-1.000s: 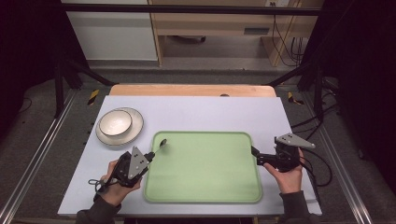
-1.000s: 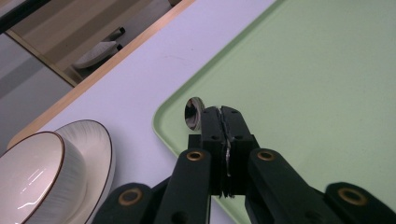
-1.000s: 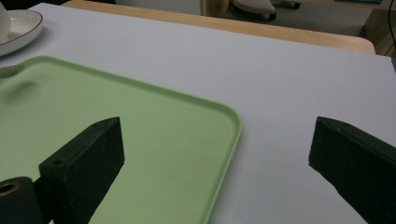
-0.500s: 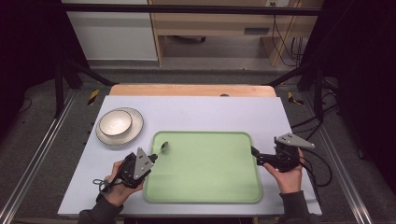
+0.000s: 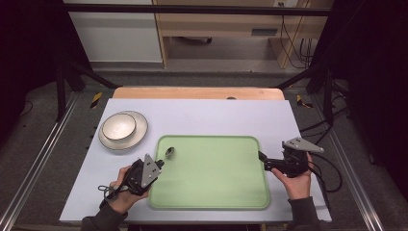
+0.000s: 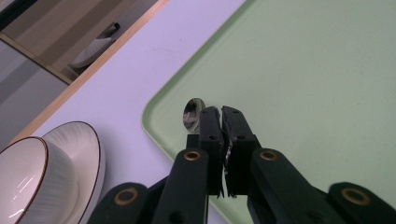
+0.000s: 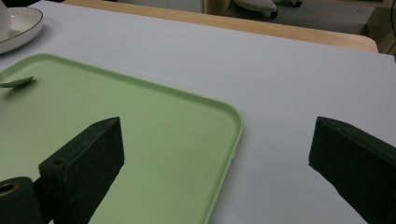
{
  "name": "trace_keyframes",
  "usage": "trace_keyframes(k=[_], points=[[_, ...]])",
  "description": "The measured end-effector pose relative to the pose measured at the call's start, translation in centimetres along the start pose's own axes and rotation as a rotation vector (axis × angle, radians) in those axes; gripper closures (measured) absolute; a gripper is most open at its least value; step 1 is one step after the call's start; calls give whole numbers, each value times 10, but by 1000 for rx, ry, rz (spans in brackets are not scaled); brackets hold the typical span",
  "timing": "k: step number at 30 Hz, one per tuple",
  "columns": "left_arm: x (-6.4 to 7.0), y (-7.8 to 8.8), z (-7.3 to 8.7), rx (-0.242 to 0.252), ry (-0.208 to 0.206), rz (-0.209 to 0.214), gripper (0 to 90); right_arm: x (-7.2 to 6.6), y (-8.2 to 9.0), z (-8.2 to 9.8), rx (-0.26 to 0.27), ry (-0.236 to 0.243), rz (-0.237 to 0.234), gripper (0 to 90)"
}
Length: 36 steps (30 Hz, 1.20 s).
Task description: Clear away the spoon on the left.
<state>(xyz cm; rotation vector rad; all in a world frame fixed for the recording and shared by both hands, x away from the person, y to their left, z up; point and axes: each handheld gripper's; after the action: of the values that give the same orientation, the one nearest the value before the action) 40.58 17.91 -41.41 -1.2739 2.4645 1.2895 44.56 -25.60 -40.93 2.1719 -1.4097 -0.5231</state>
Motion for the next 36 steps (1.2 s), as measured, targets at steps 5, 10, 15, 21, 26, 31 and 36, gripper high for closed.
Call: trace_keyframes(k=[5,10,15,21,26,31,36], points=[[3,-1,-1,-8,-33,10,854,0,0,0,-1,0,-1,37],[5,-2,-2,-19,-63,18,835,0,0,0,-1,-2,-1,37],[7,-2,-2,-17,-73,31,822,0,0,0,0,-3,1,36],[9,-3,-2,-19,-95,41,808,0,0,0,-2,0,-2,37],[10,-4,-2,-22,-108,45,795,0,0,0,-1,-2,-2,37],[11,-5,-2,-22,-119,54,786,0,0,0,-3,4,1,37],[13,-6,-2,-25,-133,62,773,0,0,0,-2,2,0,37]])
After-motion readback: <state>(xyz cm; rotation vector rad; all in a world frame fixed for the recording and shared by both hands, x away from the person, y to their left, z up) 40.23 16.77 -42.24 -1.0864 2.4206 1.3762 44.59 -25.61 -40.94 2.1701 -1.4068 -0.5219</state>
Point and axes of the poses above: each handheld gripper's, and its own axes: y roughly backward along the jaws, z roughly out of its underside, x roughly to its right, and after that the axes turned 7 degrees about -x, right-handed
